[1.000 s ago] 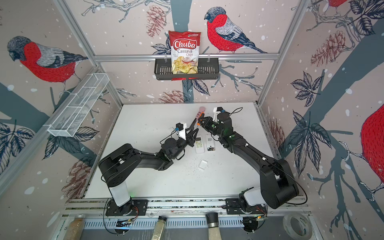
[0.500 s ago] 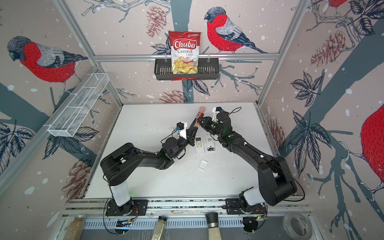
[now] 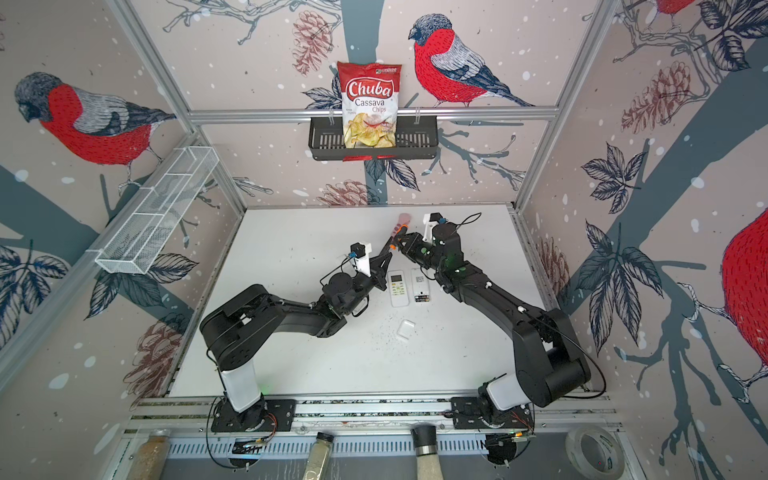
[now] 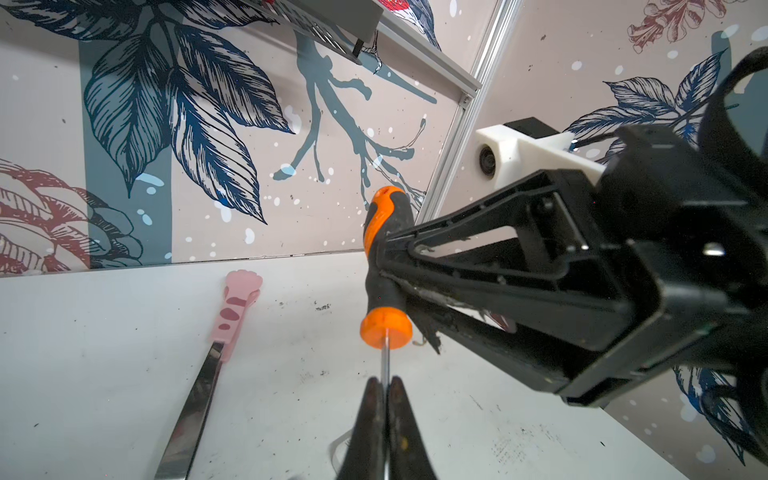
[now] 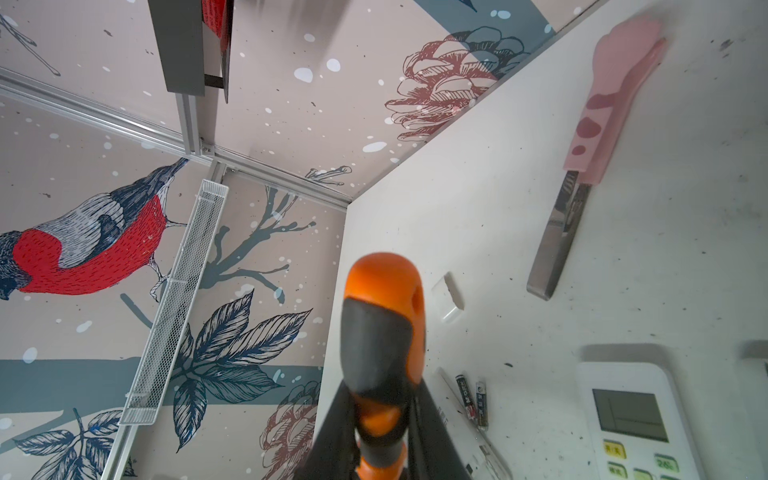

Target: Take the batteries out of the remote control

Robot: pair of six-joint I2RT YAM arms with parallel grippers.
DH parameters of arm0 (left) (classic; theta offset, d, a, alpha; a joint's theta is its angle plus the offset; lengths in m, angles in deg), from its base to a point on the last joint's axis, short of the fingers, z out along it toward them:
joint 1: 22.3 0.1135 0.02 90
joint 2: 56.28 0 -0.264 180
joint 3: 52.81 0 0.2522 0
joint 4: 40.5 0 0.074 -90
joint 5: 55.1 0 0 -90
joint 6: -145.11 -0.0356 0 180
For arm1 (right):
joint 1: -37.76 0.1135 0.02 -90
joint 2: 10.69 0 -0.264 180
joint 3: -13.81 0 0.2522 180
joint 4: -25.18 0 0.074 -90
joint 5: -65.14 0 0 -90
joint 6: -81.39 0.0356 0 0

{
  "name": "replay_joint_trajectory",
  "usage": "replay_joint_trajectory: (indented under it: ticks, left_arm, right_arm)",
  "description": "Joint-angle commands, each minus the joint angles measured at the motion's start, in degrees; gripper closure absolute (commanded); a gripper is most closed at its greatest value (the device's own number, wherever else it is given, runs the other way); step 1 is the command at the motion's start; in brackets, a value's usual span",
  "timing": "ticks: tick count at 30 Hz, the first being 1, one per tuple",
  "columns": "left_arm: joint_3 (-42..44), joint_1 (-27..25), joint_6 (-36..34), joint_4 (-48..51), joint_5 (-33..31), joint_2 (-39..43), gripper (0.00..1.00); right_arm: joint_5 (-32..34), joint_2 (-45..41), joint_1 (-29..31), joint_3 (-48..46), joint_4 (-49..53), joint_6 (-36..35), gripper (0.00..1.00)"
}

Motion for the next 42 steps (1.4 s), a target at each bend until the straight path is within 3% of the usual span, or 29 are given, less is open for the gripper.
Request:
replay_joint_trajectory:
  ticks: [1, 4, 8, 13, 18, 22, 27, 36, 42]
  left_arm:
    - [0.50, 0.59, 0.05, -3.40, 0.25, 0.53, 1.00]
    - [1.32, 1.33, -0.53, -2.87, 2.14, 1.15, 1.00]
    - [3.17, 4.10, 0.80, -1.28, 7.08, 2.47, 1.00]
    - [9.10, 5.95, -0.99, -0.49, 9.66, 8.60, 1.00]
    - [12.83, 6.13, -3.94, 2.82, 9.28, 15.24, 1.00]
    - [13.74, 6.73, -4.97, 5.79, 9.38, 18.18, 1.00]
    - [15.42, 7.02, -4.62, 3.99, 9.35, 18.92, 1.00]
    - [15.55, 7.07, -4.45, 0.50, 11.10, 17.71, 1.00]
    - [16.05, 7.10, -4.15, -1.55, 13.07, 16.99, 1.00]
  right_arm:
    - [-3.72, 0.46, -0.54, 1.13, 1.15, -2.12, 0.54]
    - [-6.60, 1.75, -2.06, 4.49, 4.94, -5.31, 0.38]
    - [-15.63, 6.08, -5.03, 12.63, 13.75, -12.82, 0.28]
    - [-31.03, 15.70, -7.99, 25.28, 32.17, -28.90, 0.30]
    - [-42.46, 19.98, -7.93, 28.01, 32.17, -34.20, 0.36]
    - [-45.47, 20.76, -6.91, 29.80, 35.17, -38.96, 0.37]
    - [-47.10, 20.80, -5.47, 28.69, 34.38, -39.58, 0.37]
    - [-50.13, 21.99, -1.54, 30.05, 37.88, -43.87, 0.46]
    - [-50.10, 22.22, -1.51, 30.55, 37.04, -42.62, 0.48]
